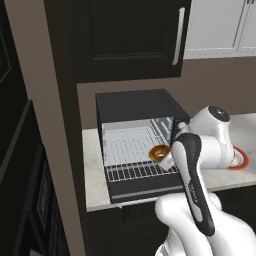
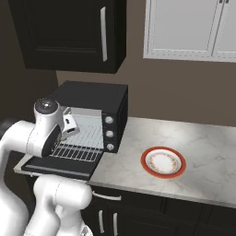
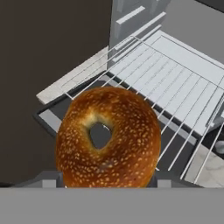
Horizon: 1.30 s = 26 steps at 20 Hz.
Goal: Pick up the bagel from the plate, place it on the toaster oven rack, close the door, and set the timer.
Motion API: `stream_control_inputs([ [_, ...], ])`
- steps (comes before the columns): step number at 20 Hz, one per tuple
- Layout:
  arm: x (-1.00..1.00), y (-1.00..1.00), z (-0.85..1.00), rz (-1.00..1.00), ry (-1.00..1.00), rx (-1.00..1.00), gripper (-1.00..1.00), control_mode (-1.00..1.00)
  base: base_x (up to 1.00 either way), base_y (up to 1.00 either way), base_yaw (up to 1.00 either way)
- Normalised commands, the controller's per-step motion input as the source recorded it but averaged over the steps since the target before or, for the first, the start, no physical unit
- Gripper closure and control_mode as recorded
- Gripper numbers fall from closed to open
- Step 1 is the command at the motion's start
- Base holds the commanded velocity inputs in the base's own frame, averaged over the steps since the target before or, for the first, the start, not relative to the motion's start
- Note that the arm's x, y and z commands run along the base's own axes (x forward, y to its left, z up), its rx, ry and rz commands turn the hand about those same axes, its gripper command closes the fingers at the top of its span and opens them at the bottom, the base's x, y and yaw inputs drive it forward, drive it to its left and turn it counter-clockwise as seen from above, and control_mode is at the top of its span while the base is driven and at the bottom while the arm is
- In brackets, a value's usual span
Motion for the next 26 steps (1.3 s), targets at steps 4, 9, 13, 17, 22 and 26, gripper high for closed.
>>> stream_control_inputs([
  [4, 0.20, 0.09, -0.21, -0.01, -0.03, -0.03, 1.00, -1.00, 0.00, 0.00, 0.00],
  [9, 0.29, 0.00, -0.26, -0.03, -0.04, 0.00, 1.00, -1.00, 0.00, 0.00, 0.00],
  [13, 0.43, 0.00, -0.16, -0.03, 0.00, 0.00, 1.00, -1.00, 0.00, 0.00, 0.00],
  [17, 0.52, 0.00, -0.11, -0.04, 0.01, 0.00, 1.00, -1.00, 0.00, 0.00, 0.00],
  [22, 0.38, 0.03, -0.15, -0.01, 0.04, 0.00, 1.00, -1.00, 0.00, 0.00, 0.00],
  [26, 0.18, 0.03, -0.21, 0.00, 0.01, 0.00, 1.00, -1.00, 0.00, 0.00, 0.00],
])
